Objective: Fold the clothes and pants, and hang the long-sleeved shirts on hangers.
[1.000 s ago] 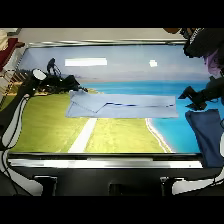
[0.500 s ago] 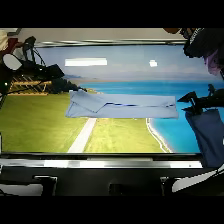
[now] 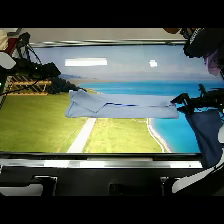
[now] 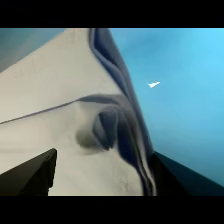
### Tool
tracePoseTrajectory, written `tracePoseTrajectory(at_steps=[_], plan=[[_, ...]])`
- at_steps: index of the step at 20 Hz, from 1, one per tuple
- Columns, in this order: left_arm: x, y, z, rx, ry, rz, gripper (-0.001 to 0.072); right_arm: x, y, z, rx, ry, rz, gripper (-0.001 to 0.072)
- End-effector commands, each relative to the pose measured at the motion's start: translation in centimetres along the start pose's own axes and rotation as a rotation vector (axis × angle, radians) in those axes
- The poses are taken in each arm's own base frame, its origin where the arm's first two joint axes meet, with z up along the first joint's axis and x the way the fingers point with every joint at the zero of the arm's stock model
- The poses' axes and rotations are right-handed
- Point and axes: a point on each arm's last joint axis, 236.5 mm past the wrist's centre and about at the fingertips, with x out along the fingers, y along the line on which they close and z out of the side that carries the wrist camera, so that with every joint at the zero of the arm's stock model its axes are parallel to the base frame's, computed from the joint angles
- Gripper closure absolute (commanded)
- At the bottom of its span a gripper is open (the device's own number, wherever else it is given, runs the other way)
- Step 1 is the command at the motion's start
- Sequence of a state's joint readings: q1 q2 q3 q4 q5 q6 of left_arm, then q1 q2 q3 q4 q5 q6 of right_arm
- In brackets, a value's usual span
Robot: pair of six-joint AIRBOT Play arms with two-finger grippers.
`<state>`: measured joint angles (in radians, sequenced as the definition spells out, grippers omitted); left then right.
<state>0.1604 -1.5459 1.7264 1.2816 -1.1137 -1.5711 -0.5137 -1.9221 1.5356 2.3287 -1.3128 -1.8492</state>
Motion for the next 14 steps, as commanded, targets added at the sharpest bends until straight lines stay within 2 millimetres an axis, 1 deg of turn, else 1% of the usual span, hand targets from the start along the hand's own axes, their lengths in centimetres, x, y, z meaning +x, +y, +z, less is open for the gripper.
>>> tracePoseTrajectory(at_steps=[1,2,3,4,5,6,7,8,10,12,14], plan=[[-0.1,0.0,-0.1,-0.011,0.004,0.002,0.0151,2.3,0.0,-0.4,-0.042,0.025,-0.055,0.0203],[0.0,0.1,-0.2,-0.011,0.01,0.002,0.0153,2.5,0.2,-0.2,-0.05,0.019,-0.06,0.0313],[0.0,0.1,-0.4,-0.011,0.018,0.002,0.0157,2.6,0.3,-0.2,-0.053,0.016,-0.062,0.0483],[0.2,0.1,-0.7,-0.012,0.028,0.002,0.0181,2.5,0.6,-0.1,-0.054,0.012,-0.055,0.0619],[0.4,0.0,-1.0,-0.016,0.041,-0.004,0.0217,2.1,1.0,0.0,-0.051,0.003,-0.054,0.0674],[0.8,-0.3,-1.3,-0.028,0.057,-0.021,0.0437,1.5,1.6,0.2,-0.041,-0.013,-0.053,0.0674],[1.5,-0.8,-1.7,-0.045,0.076,-0.051,0.0692,0.6,2.4,0.3,-0.036,-0.033,-0.052,0.0674],[2.5,-1.7,-2.2,-0.066,0.097,-0.088,0.069,-0.4,3.3,0.4,-0.026,-0.051,-0.051,0.0675],[5.4,-4.1,-4.0,-0.103,0.158,-0.165,0.069,-2.7,5.4,0.1,-0.034,-0.08,-0.045,0.0675],[9.4,-7.5,-6.8,-0.16,0.233,-0.242,0.069,-5.2,7.6,-0.4,-0.04,-0.114,-0.038,0.0675],[13.6,-11.5,-10.5,-0.211,0.306,-0.285,0.069,-7.6,9.8,-0.6,-0.041,-0.167,-0.029,0.0675]])
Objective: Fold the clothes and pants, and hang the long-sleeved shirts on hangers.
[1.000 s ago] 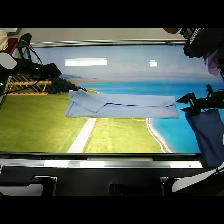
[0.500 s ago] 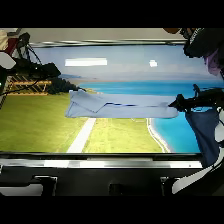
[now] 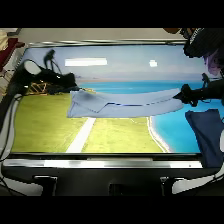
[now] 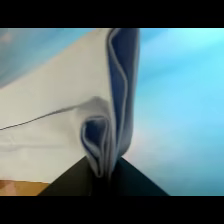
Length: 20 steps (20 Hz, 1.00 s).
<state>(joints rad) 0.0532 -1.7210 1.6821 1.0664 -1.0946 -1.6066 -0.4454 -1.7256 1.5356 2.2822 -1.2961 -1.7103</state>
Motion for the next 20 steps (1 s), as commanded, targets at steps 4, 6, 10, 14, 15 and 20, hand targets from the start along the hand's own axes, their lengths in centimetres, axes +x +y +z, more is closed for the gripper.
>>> tracePoseTrajectory(at_steps=[4,6,10,14,15,20], plan=[[14.8,-11.2,-8.7,-0.158,0.152,-0.23,0.0691,-7.5,6.3,-0.5,0.023,-0.137,0.03,0.0674],[17.2,-15.6,-11.1,-0.226,0.164,-0.315,0.0691,-9.3,7.8,-1.1,0.02,-0.165,0.04,0.0674],[19.6,-22.0,-14.7,-0.319,0.158,-0.414,0.0692,-12.3,10.1,-2.0,0.009,-0.226,0.056,0.0675],[21.2,-25.4,-16.8,-0.379,0.155,-0.462,0.0692,-14.2,11.7,-3.5,-0.016,-0.241,0.064,0.0675],[21.4,-26.4,-17.2,-0.378,0.163,-0.478,0.0692,-14.5,11.9,-3.9,-0.022,-0.236,0.063,0.0675],[22.8,-31.3,-20.3,-0.392,0.239,-0.541,0.0692,-14.9,12.2,-3.9,-0.027,-0.251,0.066,0.0675]])
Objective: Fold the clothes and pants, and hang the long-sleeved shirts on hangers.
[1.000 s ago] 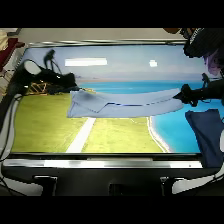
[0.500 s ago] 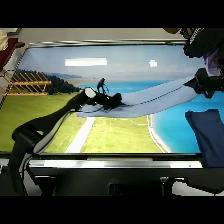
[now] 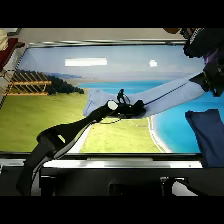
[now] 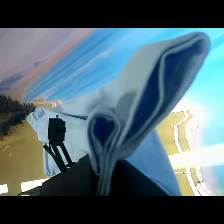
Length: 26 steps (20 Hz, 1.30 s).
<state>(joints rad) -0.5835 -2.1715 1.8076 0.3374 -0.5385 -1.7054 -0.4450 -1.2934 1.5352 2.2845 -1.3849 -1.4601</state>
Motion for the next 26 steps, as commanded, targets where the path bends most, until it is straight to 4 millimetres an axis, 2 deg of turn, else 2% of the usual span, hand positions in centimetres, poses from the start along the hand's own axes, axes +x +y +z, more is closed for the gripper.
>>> tracePoseTrajectory(at_steps=[1,2,4,6,8,10,13,14,17,19,21,22,24,26], plan=[[2.8,-0.9,-3.5,-0.06,0.077,-0.027,0.0693,-0.4,0.4,0.4,-0.003,-0.027,0.005,0.0675],[3.0,-0.7,-4.2,-0.059,0.109,-0.024,0.0692,-0.4,0.5,0.8,-0.007,-0.045,0.007,0.0674],[2.1,-0.9,-4.2,-0.051,0.15,-0.024,0.0692,-0.3,0.6,1.4,-0.027,-0.065,0.016,0.0674],[-0.3,-1.8,-2.2,0.0,0.177,-0.041,0.0693,0.4,0.9,1.2,-0.037,-0.048,0.032,0.0674],[-4.4,-2.4,0.9,0.065,0.189,-0.027,0.0693,2.0,2.2,0.4,-0.07,-0.02,0.05,0.0674],[-10.1,-2.7,4.7,0.171,0.17,0.041,0.0693,4.5,4.9,-1.4,-0.117,0.03,0.082,0.0674],[-21.2,-2.7,10.0,0.325,0.088,0.202,0.0693,8.8,10.2,-5.2,-0.167,0.092,0.147,0.0674],[-25.5,-2.6,11.5,0.364,0.048,0.27,0.0692,10.3,12.2,-6.8,-0.185,0.113,0.172,0.0674],[-37.6,-1.9,14.0,0.426,-0.063,0.453,0.0691,14.2,17.5,-11.8,-0.216,0.154,0.243,0.0674],[-44.0,-1.5,14.2,0.43,-0.118,0.534,0.0691,16.7,19.8,-14.5,-0.212,0.172,0.273,0.0674],[-48.4,-1.4,14.3,0.406,-0.183,0.567,0.069,19.3,21.0,-17.1,-0.209,0.193,0.285,0.0674],[-49.9,-1.6,14.5,0.398,-0.215,0.569,0.0691,20.5,21.3,-17.9,-0.196,0.2,0.284,0.0674],[-51.7,-1.5,14.9,0.384,-0.253,0.574,0.069,22.5,21.8,-19.3,-0.182,0.202,0.291,0.0674],[-52.3,-1.0,15.0,0.371,-0.256,0.58,0.069,24.3,21.7,-20.3,-0.162,0.211,0.292,0.0674]])
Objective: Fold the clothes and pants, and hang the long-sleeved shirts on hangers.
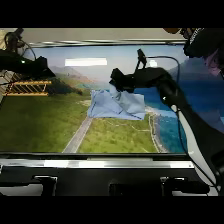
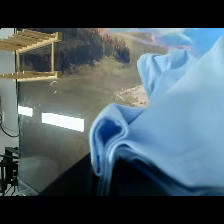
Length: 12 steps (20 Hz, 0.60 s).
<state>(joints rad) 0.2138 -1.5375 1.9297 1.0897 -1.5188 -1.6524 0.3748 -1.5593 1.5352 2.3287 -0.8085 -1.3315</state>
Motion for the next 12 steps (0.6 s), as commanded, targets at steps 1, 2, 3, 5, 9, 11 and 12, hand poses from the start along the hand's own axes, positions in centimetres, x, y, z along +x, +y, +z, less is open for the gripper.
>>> tracePoseTrajectory(at_steps=[1,2,3,5,9,11,12], plan=[[-2.2,2.5,-0.1,-0.023,-0.016,0.058,0.069,4.1,0.0,-1.4,0.047,-0.006,0.013,0.0673],[-2.1,2.7,-0.1,-0.023,-0.014,0.064,0.0691,4.9,-0.6,-1.6,0.058,-0.003,0.006,0.0673],[-1.9,2.8,-0.3,-0.019,-0.006,0.066,0.069,5.7,-1.1,-1.8,0.068,0.001,0.0,0.0673],[-1.3,3.1,-0.8,-0.029,0.015,0.067,0.069,6.7,-1.7,-2.1,0.112,0.015,0.008,0.0673],[-0.1,3.8,-1.9,-0.051,0.059,0.07,0.069,7.1,-2.1,-2.0,0.121,0.009,0.004,0.0673],[0.3,4.1,-2.2,-0.059,0.07,0.071,0.069,7.6,-2.7,-1.9,0.128,0.004,-0.003,0.0673],[0.5,4.2,-2.4,-0.063,0.074,0.071,0.069,8.0,-3.1,-2.0,0.134,0.006,-0.008,0.0672]])
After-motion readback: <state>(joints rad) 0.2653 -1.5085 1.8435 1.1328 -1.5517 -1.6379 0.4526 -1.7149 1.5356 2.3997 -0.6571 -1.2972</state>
